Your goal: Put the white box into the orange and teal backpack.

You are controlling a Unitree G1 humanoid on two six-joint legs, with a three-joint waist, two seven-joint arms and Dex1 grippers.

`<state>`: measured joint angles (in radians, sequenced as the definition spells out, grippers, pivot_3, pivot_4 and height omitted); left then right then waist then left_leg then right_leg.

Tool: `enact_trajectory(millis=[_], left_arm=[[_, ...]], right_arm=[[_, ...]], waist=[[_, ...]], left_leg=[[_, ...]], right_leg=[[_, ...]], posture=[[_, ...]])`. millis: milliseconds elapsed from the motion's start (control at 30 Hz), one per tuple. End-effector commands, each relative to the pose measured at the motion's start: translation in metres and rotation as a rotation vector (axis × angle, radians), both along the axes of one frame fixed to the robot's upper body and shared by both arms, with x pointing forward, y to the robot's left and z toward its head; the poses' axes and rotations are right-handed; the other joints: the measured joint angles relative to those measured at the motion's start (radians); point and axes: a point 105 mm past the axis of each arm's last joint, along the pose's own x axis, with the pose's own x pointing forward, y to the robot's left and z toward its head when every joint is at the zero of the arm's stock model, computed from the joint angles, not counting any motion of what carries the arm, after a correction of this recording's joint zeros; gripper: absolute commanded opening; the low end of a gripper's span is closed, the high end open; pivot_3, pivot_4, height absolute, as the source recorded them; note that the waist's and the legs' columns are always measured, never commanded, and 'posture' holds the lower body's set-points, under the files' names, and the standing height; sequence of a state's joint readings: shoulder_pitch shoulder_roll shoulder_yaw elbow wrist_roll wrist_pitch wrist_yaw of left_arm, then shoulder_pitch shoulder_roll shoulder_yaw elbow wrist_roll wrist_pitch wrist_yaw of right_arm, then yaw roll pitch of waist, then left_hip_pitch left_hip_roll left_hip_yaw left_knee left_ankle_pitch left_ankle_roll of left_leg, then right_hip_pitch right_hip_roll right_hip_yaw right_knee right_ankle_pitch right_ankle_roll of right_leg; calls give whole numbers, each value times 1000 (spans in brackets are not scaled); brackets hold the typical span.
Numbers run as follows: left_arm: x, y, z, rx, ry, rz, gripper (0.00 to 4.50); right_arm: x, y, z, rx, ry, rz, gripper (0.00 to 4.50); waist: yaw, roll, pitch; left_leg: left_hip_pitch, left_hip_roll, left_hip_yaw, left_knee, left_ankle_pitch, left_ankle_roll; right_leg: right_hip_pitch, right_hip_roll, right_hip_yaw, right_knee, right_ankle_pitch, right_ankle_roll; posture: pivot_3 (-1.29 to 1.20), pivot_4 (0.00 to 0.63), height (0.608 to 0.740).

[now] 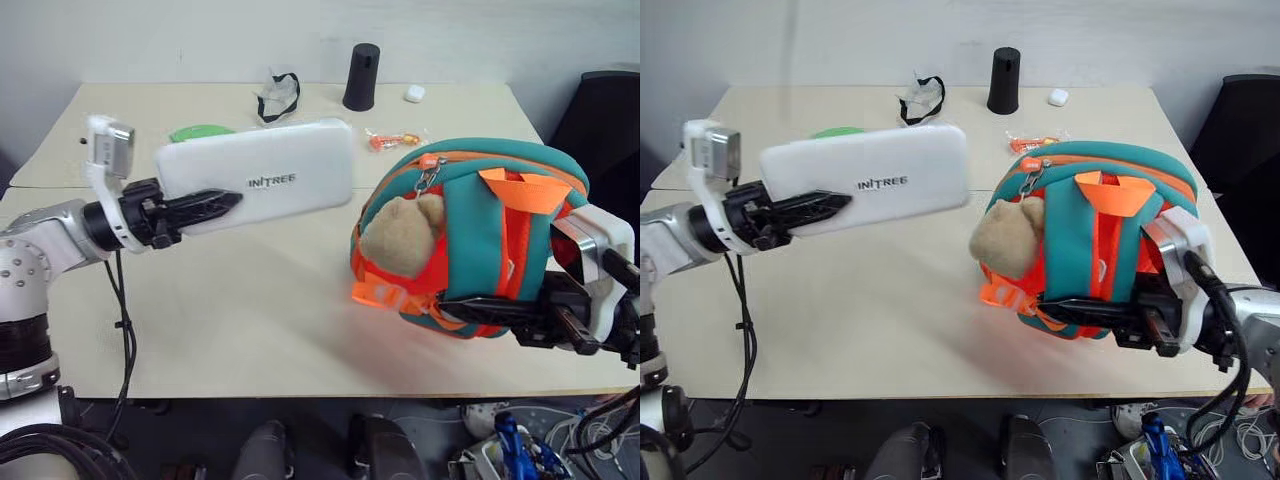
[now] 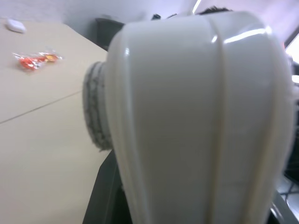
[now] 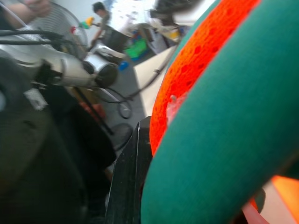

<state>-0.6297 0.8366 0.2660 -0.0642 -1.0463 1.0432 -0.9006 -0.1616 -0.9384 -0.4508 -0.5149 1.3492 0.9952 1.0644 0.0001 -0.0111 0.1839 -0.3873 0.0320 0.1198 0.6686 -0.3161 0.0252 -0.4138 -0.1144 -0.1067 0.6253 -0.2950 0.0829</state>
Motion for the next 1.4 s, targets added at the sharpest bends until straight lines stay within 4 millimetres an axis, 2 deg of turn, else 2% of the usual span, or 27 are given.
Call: enact_trajectory(millis=[33,167,267,367,433,567,733,900,967,1100,1267,1400], left_arm=[[-7,-13,17,27,-123,-83,1321],[7,-18,29,-11,-158,-89,1321],[6,-26,32,-11,-168,-148,1321],[-6,-42,19,49,-156,-280,1321],[-7,-47,13,82,-163,-316,1321],[1,-50,6,156,-202,-322,1321],[12,-54,-15,359,-303,-357,1321],[20,-68,-11,397,-375,-385,1321],[20,-76,-6,379,-391,-400,1321],[25,-106,2,321,-435,-362,1321],[10,-144,-9,310,-450,-388,1321],[11,-167,-20,326,-421,-342,1321]], right_arm=[[-15,5,9,-4,-39,50,29],[-19,4,-1,-38,-8,50,29],[-19,3,-5,-43,-3,43,29],[-14,2,-5,-32,-7,19,29],[-10,1,-5,-24,-15,0,29],[3,-1,0,13,-25,-51,29],[7,-1,7,54,-33,-65,29],[8,0,4,51,-32,-71,29],[8,2,1,43,-31,-70,29],[5,5,-5,17,-22,-53,29],[1,10,-12,-9,-22,-28,29],[-1,13,-14,-16,-22,-16,29]], waist=[[2,-1,1],[10,-3,2],[16,-3,2],[19,-3,2],[23,-3,2],[24,-4,2],[26,-4,2],[26,-4,2],[26,-4,2],[26,-4,2],[26,-4,3],[25,-4,3]], left_leg=[[0,0,0,0,0,0],[0,-1,0,0,1,0],[0,-1,0,1,1,1],[0,-2,0,1,1,1],[0,-1,0,1,1,1],[0,-2,0,4,1,2],[-1,-2,0,6,0,2],[-2,-1,0,8,-1,4],[-3,-1,0,9,-1,5],[-3,-1,0,11,-2,6],[-4,-1,-1,12,-2,6],[-4,-1,-1,12,-2,6]], right_leg=[[0,0,0,0,0,0],[0,0,0,-3,0,0],[0,1,0,-2,0,1],[0,2,0,-2,0,1],[0,2,0,-2,0,1],[0,2,0,-1,0,1],[0,2,0,-1,0,1],[0,2,-1,-1,0,1],[0,2,-1,0,1,1],[0,2,-1,0,1,2],[0,2,-1,1,2,3],[0,1,0,1,2,3]], posture=[[0,150,740],[0,150,740],[0,150,740],[0,150,740],[0,150,740],[0,150,740],[0,150,740],[0,150,740],[0,150,740],[0,150,740],[0,150,740],[0,150,740]])
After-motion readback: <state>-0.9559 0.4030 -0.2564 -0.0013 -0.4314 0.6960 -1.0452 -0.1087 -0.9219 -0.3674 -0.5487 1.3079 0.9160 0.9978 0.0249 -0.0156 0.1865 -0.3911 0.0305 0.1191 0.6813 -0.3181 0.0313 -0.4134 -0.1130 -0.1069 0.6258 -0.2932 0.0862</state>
